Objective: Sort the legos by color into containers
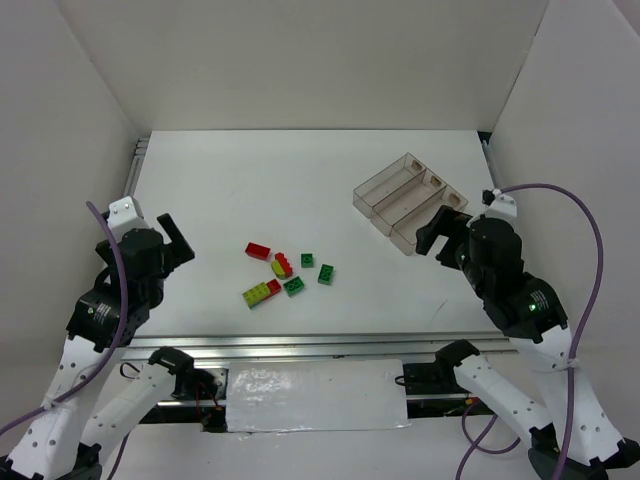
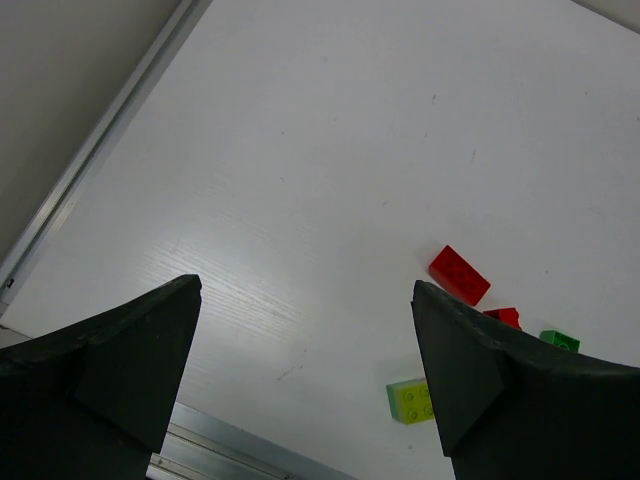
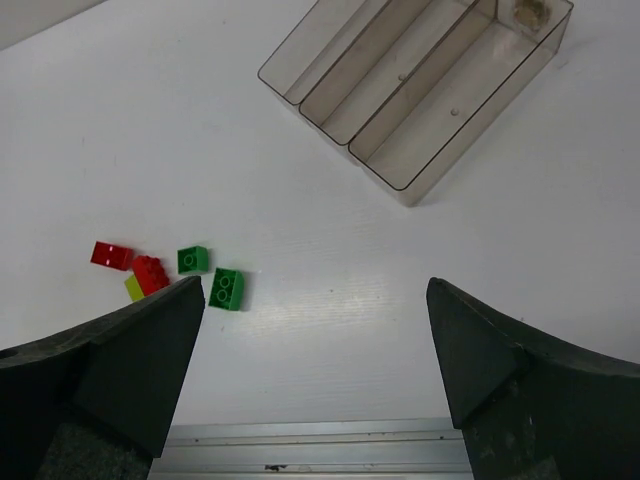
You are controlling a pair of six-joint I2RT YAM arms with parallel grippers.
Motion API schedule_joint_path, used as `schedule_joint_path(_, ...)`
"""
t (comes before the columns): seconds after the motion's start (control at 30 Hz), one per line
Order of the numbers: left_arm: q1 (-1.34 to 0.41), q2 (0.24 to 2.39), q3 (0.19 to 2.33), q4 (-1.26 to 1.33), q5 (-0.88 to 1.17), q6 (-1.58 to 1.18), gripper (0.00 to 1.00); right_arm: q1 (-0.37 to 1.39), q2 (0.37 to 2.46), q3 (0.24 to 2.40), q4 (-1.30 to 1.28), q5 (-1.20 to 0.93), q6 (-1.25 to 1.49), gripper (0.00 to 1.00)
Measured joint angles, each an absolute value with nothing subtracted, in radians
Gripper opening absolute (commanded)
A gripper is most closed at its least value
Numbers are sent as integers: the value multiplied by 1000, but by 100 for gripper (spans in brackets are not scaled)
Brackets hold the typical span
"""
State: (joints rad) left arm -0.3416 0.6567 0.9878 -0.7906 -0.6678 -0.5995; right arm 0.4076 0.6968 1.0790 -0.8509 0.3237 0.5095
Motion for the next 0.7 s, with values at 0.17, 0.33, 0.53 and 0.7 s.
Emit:
schedule_joint_path(0.17,-340,657,987,-789,-662,-599,99,408,706,1079,-851,335,519,100)
schedule_joint_path(0.33,-334,657,987,-783,-648,-597,99,408,756,1079,-835,281,536,100)
schedule_joint_path(0.53,-309,657,975,-779,-633,-580,99,606,1016,1076,-740,296,656,100)
schedule_joint_path(0.7,-299,657,975,-776,-622,-578,99,810,1405,1114,-681,387,796,98)
